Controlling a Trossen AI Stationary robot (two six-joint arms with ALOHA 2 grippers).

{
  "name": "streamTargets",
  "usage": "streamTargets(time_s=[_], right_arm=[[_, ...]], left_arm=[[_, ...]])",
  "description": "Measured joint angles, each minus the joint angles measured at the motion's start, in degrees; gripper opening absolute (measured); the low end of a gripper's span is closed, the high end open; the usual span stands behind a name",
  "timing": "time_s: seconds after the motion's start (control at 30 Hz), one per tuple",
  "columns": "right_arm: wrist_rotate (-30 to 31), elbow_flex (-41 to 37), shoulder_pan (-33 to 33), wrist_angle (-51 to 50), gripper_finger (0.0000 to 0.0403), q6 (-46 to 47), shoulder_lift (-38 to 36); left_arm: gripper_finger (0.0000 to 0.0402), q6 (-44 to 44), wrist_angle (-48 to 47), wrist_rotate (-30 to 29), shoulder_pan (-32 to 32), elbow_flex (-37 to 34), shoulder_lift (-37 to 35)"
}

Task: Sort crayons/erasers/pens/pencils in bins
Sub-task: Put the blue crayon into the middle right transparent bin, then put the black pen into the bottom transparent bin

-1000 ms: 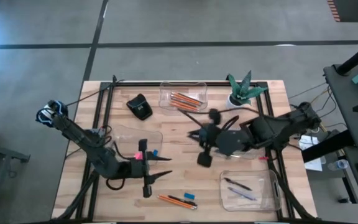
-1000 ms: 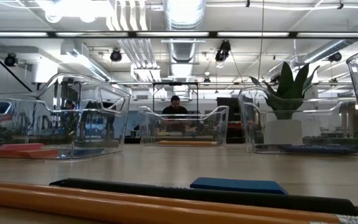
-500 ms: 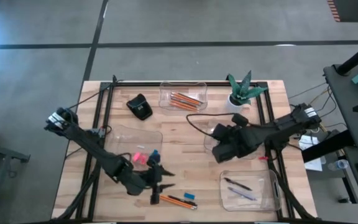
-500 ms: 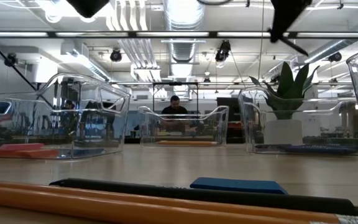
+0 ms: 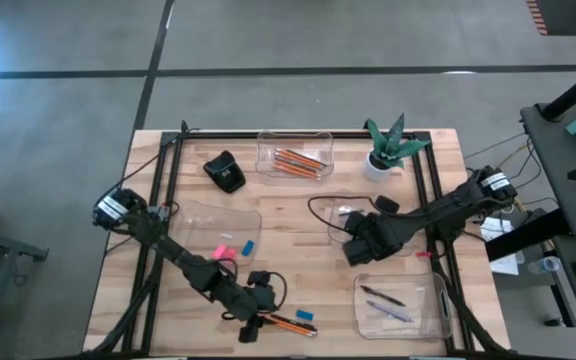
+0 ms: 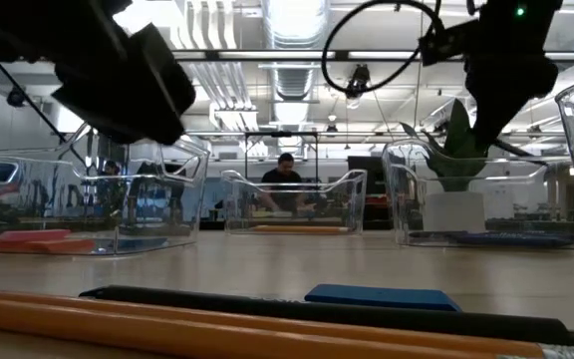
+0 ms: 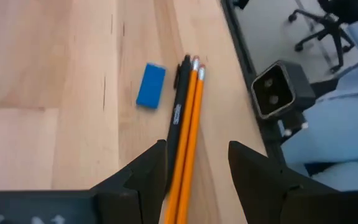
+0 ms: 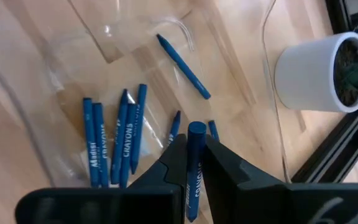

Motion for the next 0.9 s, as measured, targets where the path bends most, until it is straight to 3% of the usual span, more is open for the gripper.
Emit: streamTargets(time_s=[0.17,0.43,0.7,0.8,0.9], right_arm=[[-0.18,-1.99,-0.04,0.61,0.0037,1.33,0.00],[-0.51,-2.58,-0.02,1.27,0.0108,1.57,0.00],[-0.51,7.75,0.80,-1.48,0.0142,4.27,0.00],[-0.52,12.47,3.64,5.15,0.0143,3.00,0.07],[-0.50,14.03,7.99,20.33,0.0143,-2.52,0.17]], left_arm=[[0.0155,0.20,-0.35,0.33,0.29,0.00,0.22],[0.0155,0.13,-0.36,0.31,0.54,0.00,0.22],[0.0155,3.77,0.08,0.26,0.65,0.21,1.99],[0.0155,4.66,0.08,1.80,0.58,0.57,2.51],[0.0155,2.22,0.04,5.87,-0.02,0.68,1.94]])
